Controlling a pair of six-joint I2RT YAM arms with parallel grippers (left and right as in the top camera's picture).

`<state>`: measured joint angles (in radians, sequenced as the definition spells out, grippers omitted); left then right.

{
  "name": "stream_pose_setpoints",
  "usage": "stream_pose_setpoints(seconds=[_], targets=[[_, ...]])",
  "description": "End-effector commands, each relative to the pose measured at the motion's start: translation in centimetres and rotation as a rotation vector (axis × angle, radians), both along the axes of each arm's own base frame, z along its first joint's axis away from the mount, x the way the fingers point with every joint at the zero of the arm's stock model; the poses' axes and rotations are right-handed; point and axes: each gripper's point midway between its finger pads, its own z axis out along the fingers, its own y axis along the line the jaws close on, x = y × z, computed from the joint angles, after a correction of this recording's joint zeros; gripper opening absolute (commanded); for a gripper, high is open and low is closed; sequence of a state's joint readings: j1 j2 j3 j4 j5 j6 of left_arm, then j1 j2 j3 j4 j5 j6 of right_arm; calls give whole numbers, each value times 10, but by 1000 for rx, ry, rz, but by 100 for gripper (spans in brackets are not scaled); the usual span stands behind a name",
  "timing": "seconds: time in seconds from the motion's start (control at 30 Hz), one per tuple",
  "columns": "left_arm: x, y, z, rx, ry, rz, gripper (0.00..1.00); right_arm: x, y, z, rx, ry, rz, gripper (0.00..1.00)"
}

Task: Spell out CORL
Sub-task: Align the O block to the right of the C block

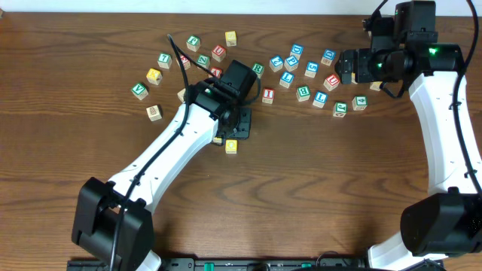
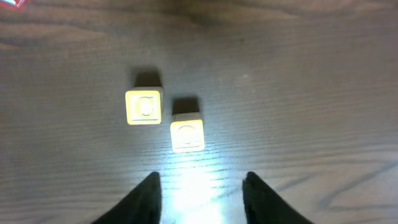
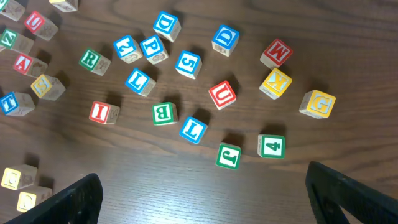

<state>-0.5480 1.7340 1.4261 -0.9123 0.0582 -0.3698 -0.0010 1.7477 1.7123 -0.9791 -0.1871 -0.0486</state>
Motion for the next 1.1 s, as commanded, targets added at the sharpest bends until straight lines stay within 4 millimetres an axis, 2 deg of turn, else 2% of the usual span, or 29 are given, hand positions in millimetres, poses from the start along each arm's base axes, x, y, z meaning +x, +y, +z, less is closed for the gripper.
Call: stream_pose_setpoints(seconds=[0.0, 0.17, 0.23, 0.37, 0.4, 0.83, 1.07], targets=[[-12, 4, -16, 12, 60, 26, 34, 2, 8, 10, -1, -26, 29, 99], [-25, 1, -28, -15, 119, 28, 26, 2, 8, 10, 0, -26, 29, 99], [-26, 1, -29, -16, 123, 39, 21, 2, 8, 10, 0, -26, 29, 99], [-26, 2, -29, -18, 126, 56, 19, 2, 8, 10, -1, -26, 29, 99], [-26, 2, -29, -17, 128, 56, 15, 2, 8, 10, -1, -26, 29, 99], [-30, 4, -31, -7, 145, 65, 15, 2, 8, 10, -1, -26, 29, 99], [-37, -2, -48, 1, 206, 51, 15, 2, 8, 10, -1, -26, 29, 99]])
